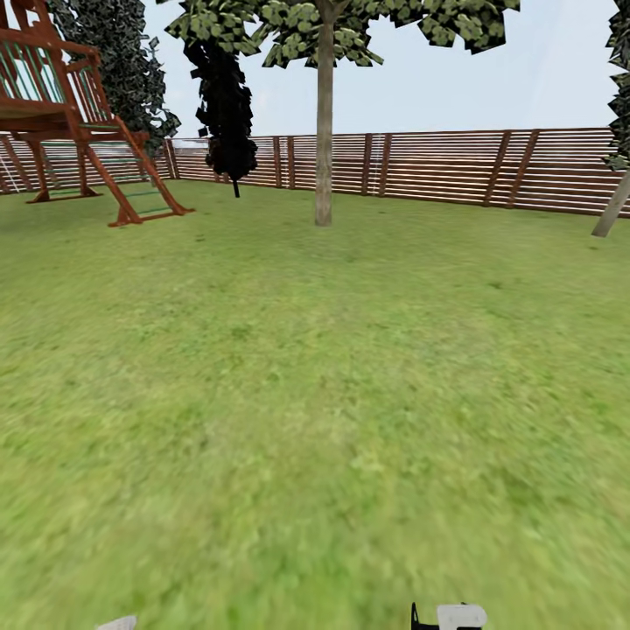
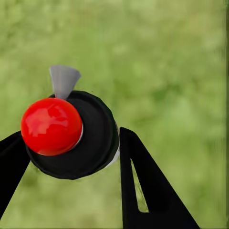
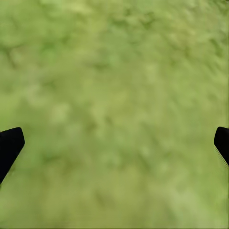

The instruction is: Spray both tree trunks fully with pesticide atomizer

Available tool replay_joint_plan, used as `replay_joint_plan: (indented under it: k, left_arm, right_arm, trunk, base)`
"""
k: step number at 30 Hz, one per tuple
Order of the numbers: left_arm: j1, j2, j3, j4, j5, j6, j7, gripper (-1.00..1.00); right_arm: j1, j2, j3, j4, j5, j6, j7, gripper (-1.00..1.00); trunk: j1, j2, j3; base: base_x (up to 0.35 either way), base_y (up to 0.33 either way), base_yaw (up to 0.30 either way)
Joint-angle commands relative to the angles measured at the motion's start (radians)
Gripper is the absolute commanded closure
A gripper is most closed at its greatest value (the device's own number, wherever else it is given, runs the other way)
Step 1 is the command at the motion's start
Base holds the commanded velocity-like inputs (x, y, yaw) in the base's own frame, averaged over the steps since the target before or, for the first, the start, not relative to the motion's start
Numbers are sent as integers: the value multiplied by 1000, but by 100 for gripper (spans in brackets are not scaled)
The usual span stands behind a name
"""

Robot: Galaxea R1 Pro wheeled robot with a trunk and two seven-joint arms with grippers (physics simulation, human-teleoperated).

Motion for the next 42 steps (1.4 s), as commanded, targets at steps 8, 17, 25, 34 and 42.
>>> replay_joint_plan:
  k: [8, 17, 25, 34, 42]
  left_arm:
    - [0, 0, 1, 1, 5, -3, -1, 100]
    - [-1, 0, 1, 1, 5, -4, -1, 100]
    - [-1, 0, 1, 1, 5, -4, -1, 100]
    - [-1, 1, 1, 1, 6, -4, -1, 100]
    - [-1, -2, 1, 1, 6, -4, -1, 100]
  right_arm:
    - [0, 0, 8, 1, 3, 0, -10, -100]
    - [0, 0, 8, 1, 3, 0, -10, -100]
    - [0, 0, 8, 1, 3, 0, -10, -100]
    - [-1, 0, 8, 1, 3, 0, -10, -100]
    - [0, 0, 8, 1, 3, 0, -10, -100]
  trunk:
    - [0, 0, -1]
    - [0, 0, -1]
    - [0, 0, -1]
    - [0, 0, -1]
    - [0, 0, -1]
  base:
    - [339, 0, 0]
    - [339, 0, 0]
    - [339, 0, 0]
    - [339, 0, 0]
    - [339, 0, 0]
